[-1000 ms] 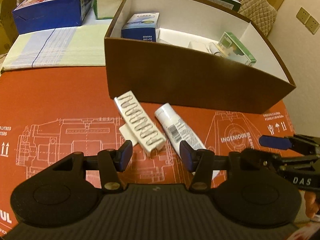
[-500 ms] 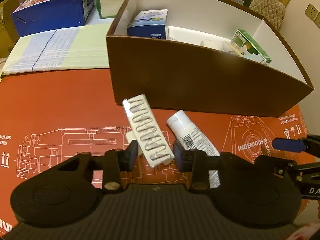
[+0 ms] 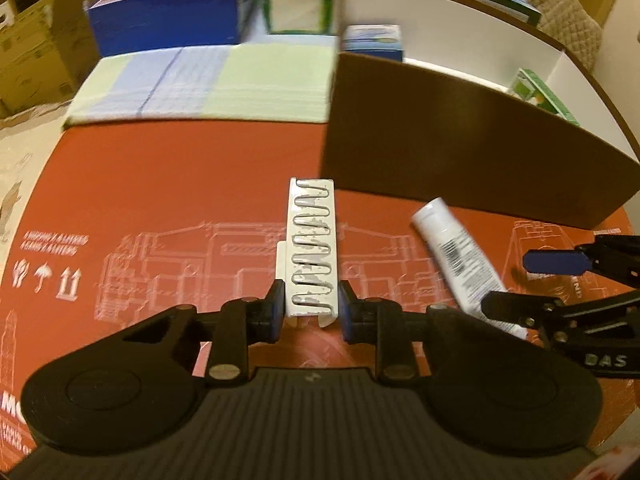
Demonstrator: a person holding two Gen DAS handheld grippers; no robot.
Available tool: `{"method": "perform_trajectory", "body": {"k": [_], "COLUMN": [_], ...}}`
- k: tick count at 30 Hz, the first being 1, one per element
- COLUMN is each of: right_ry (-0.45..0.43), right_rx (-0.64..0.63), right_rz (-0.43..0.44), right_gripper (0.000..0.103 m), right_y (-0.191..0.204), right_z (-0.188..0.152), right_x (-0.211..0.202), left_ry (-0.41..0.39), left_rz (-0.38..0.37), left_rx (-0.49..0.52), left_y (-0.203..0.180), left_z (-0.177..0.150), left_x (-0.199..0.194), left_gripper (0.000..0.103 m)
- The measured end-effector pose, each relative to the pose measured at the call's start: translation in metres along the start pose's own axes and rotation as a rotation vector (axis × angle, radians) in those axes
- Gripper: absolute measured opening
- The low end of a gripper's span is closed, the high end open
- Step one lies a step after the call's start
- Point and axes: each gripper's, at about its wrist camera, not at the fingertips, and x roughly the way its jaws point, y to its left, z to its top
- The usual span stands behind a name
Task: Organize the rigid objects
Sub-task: 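Grasp the white blister pack with the left tool while the right tool grasps the ointment tube, then lift the blister pack and ointment tube off the mat with both tools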
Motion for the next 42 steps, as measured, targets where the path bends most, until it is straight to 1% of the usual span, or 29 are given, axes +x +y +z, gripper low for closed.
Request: {"method": "perform_trajectory", "body": {"k": [4, 6, 7, 8, 10, 12, 13, 19, 21, 22, 23, 24, 29, 35, 42], "right_ry": [0.005, 0.002, 0.004, 0.006, -0.014, -0.021, -0.023, -0.025, -0.025, -0.025, -0.024, -0.021, -0.010, 0.007, -0.001], "right_rx": [-0.067, -0.106, -0.123, -0.130, -0.151, -0.171, -0.172, -0.187, -0.195, -0.194, -0.195, -0.195, -0.178, -0.159, -0.151], "right_rz": [-0.030, -0.064, -0.083, -0.091, -0.114, -0.120, -0.123, -0.111, -0.106, -0.102, -0.100, -0.098, -0.107, -0.123, -0.141], "right_gripper": [0.060, 0.057, 0.051, 0.048, 0.046, 0.041, 0.039, 0.038, 0.038, 0.038, 0.038, 0.038, 0.038, 0.038, 0.039], "right_y": [0.013, 0.019, 0.022, 0.022, 0.026, 0.029, 0.030, 0.033, 0.034, 0.032, 0.032, 0.031, 0.024, 0.014, 0.015], "right_z": [-0.001, -0.004, -0.005, -0.006, -0.008, -0.008, -0.008, -0.013, -0.016, -0.019, -0.021, -0.022, -0.034, -0.046, -0.048], "right_x": [0.018, 0.026, 0.031, 0.034, 0.038, 0.041, 0.042, 0.042, 0.039, 0.037, 0.035, 0.034, 0.021, 0.007, 0.005], "left_ry": [0.007, 0.007, 0.007, 0.006, -0.003, -0.012, -0.009, -0.016, -0.014, -0.010, -0.006, -0.003, 0.001, 0.027, 0.030], "left_rz": [0.010, 0.008, 0.003, 0.001, 0.001, -0.003, 0.000, 0.007, 0.014, 0.015, 0.015, 0.009, -0.021, -0.060, -0.052], "left_rx": [-0.020, -0.025, -0.029, -0.032, -0.030, -0.016, -0.006, 0.039, 0.051, 0.055, 0.057, 0.059, 0.076, 0.100, 0.105], "left_y": [0.009, 0.012, 0.013, 0.014, 0.014, 0.013, 0.012, 0.004, 0.004, 0.003, 0.003, 0.003, -0.003, -0.017, -0.019], "left_z": [-0.008, -0.011, -0.012, -0.013, -0.013, -0.011, -0.009, 0.002, 0.004, 0.004, 0.003, 0.002, -0.008, -0.025, -0.024], "left_x": [-0.006, -0.009, -0.010, -0.012, -0.014, -0.014, -0.013, -0.004, 0.000, 0.002, 0.004, 0.004, 0.000, -0.010, -0.008], "left_gripper": [0.023, 0.023, 0.023, 0.023, 0.023, 0.026, 0.031, 0.032, 0.032, 0.030, 0.024, 0.023, 0.023, 0.023, 0.023]}}
